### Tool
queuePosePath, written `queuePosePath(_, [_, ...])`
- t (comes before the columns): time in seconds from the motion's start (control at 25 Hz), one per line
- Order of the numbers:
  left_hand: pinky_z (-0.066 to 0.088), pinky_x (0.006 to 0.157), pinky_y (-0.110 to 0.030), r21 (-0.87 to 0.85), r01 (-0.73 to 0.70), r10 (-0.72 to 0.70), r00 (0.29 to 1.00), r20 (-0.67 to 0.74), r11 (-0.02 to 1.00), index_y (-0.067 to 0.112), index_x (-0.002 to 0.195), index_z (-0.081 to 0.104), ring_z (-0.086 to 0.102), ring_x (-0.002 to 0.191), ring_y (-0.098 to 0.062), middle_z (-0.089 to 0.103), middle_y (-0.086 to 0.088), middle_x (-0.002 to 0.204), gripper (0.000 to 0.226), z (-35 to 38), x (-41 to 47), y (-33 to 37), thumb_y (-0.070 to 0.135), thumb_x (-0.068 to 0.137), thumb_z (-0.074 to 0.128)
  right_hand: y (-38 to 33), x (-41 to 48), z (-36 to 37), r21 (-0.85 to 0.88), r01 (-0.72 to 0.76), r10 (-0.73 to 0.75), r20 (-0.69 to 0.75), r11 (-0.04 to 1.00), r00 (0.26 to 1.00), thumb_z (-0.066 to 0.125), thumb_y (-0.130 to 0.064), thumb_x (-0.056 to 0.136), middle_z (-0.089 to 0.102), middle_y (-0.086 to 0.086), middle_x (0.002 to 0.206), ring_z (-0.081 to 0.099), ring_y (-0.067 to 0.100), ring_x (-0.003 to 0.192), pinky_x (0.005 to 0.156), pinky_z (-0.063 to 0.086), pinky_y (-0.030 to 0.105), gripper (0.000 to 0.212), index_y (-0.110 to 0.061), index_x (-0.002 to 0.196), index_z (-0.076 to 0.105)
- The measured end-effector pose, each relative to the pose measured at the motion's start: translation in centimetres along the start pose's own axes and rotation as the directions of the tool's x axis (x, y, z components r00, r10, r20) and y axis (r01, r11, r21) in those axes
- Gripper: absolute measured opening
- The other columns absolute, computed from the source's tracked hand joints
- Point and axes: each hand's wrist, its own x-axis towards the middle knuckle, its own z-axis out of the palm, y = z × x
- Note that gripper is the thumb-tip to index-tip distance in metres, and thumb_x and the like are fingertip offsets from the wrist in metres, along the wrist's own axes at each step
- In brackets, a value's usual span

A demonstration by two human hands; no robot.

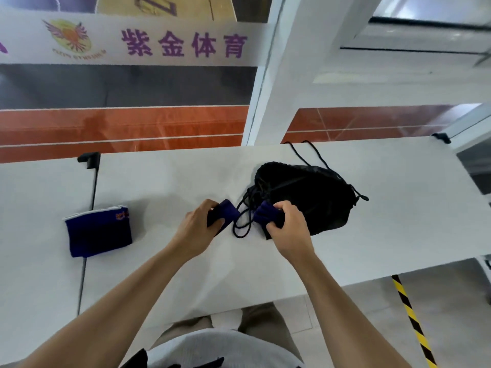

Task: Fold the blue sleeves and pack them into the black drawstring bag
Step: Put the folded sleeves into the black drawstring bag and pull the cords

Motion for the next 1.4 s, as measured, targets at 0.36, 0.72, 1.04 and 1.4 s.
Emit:
queuePosePath(0.36, [0.042, 0.063, -0.019, 0.019, -0.046, 0.048, 0.994, -0.098, 0.999, 0.026, 0.110, 0.055, 0.061, 0.079, -0.011, 0.065, 0.007, 0.091, 0.022, 7.6, 9.1, 11.7, 0.028, 0.092, 0.065, 9.1, 9.5, -6.7, -0.223, 0.175, -0.170, 0.043, 0.959, 0.985, 0.059, -0.013, 0.091, 0.055, 0.002, 0.118, 0.049, 0.024, 0.108, 0.095, 0.047, 0.036, 0.045, -0.020, 0.135, 0.054])
queuePosePath(0.72, [0.042, 0.079, -0.030, 0.207, -0.087, 0.041, 0.975, 0.217, 0.974, 0.019, 0.116, 0.058, 0.062, 0.096, -0.021, 0.063, 0.001, 0.102, 0.026, 14.0, 16.8, 14.2, 0.017, 0.090, 0.064, 13.7, 11.8, -6.7, -0.104, 0.223, -0.180, 0.318, 0.969, 0.931, 0.059, -0.014, 0.093, 0.052, 0.004, 0.121, 0.058, 0.026, 0.102, 0.089, 0.052, 0.041, 0.037, -0.023, 0.129, 0.058])
queuePosePath(1.04, [0.044, 0.100, -0.039, 0.337, 0.003, -0.098, 0.958, 0.268, 0.941, 0.015, 0.133, 0.052, 0.057, 0.119, -0.030, 0.064, -0.009, 0.127, 0.040, 16.4, 18.8, 11.5, 0.017, 0.093, 0.059, 15.2, 13.9, -5.9, -0.094, 0.364, -0.267, 0.517, 0.927, 0.814, 0.050, -0.020, 0.097, 0.050, 0.006, 0.126, 0.055, 0.029, 0.111, 0.093, 0.049, 0.047, 0.034, -0.028, 0.130, 0.052])
queuePosePath(1.4, [0.042, 0.098, -0.052, 0.437, -0.027, -0.033, 0.991, 0.130, 0.899, 0.021, 0.129, 0.054, 0.046, 0.114, -0.035, 0.051, -0.012, 0.117, 0.034, 17.2, 19.2, 10.6, 0.023, 0.095, 0.056, 15.6, 17.0, -4.7, -0.126, 0.264, -0.105, 0.695, 0.956, 0.712, 0.048, -0.028, 0.098, 0.052, 0.011, 0.136, 0.050, 0.032, 0.127, 0.109, 0.041, 0.047, 0.040, -0.029, 0.138, 0.048])
